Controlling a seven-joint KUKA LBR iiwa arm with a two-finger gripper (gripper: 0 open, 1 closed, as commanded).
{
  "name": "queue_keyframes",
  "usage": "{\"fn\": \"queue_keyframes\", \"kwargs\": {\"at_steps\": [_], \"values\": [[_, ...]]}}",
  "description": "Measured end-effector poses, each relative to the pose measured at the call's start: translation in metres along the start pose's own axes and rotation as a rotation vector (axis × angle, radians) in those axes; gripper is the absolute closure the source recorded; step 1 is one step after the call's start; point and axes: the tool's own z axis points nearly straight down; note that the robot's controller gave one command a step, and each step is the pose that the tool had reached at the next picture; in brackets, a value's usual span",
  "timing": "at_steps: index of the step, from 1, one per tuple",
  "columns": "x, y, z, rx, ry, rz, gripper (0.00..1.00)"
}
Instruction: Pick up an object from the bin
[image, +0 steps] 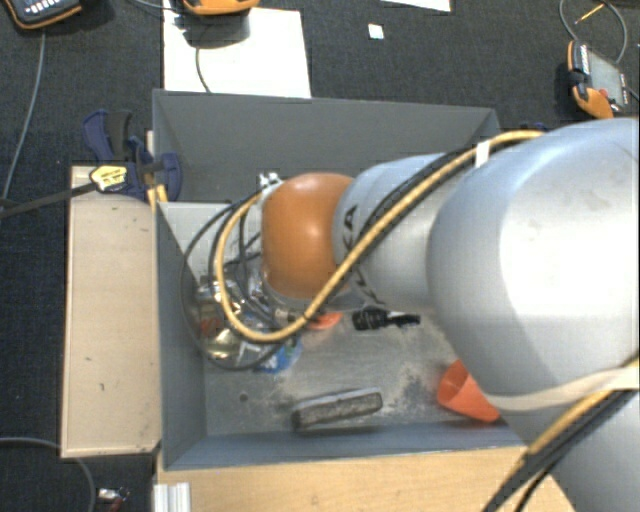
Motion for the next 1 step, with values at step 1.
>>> {"fn": "queue_keyframes", "kwargs": {"at_steps": [1], "values": [[0.0260,0.0094,0.0039,-0.003,-0.004,0.113,0.00]]}}
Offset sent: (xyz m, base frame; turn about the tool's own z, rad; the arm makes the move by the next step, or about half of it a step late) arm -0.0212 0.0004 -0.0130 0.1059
